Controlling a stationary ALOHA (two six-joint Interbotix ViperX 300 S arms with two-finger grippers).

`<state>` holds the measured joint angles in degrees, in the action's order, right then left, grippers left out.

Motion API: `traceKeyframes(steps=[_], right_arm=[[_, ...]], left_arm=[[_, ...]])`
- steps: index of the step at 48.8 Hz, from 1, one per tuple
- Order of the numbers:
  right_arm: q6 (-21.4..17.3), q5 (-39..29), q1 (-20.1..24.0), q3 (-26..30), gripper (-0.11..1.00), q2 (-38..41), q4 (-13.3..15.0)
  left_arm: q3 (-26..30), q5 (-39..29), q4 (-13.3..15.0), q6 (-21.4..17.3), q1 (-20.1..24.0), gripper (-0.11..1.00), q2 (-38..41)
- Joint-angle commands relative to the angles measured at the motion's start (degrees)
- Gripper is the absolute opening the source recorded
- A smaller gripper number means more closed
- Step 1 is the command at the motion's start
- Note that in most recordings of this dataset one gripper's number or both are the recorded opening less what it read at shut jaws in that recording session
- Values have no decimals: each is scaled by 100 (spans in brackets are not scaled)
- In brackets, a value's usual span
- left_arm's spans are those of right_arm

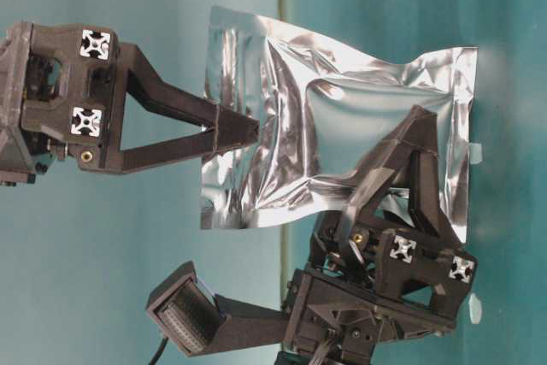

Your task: Hand over the silver zip bag and make it stand upright.

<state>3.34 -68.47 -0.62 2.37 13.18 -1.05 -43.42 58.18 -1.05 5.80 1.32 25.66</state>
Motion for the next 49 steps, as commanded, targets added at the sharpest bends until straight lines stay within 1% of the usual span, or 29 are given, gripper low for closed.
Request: traceKeyframes(steps=[1,20,23,25,27,30,35,37,39,41,42,45,49], right_arm=[[-44,18,18,18,2,-62,-18],[-35,193,26,26,2,-62,-18],[-26,185,18,18,7,-70,-26],[-26,185,18,18,12,-70,-26],[-35,185,18,18,21,-62,-26],[-70,132,26,18,38,-70,-35],[-88,114,70,-9,70,-79,-18],[-88,141,97,-26,80,-79,0],[-123,176,105,-44,87,-88,18],[-141,237,114,-53,92,-105,44],[-141,264,114,-70,92,-114,53],[-176,308,105,-70,90,-141,70],[-272,334,88,-70,91,-211,123]], left_arm=[[53,-35,-9,-26,0,30,-26],[53,-132,-9,-97,-9,30,-26],[44,-132,-9,-114,-9,30,-26],[44,-141,-9,-132,-18,30,-26],[35,-141,-9,-141,-26,30,-26],[35,-141,-9,-141,-26,30,-26],[18,-149,-9,-149,-35,28,-26],[9,-176,-9,-149,-35,28,-26],[9,-202,-9,-149,-53,28,-26],[0,-211,-9,-158,-53,28,-26],[0,-220,-9,-158,-53,28,-26],[0,-246,-9,-185,-53,28,-26],[0,-255,-9,-237,-70,28,-26]])
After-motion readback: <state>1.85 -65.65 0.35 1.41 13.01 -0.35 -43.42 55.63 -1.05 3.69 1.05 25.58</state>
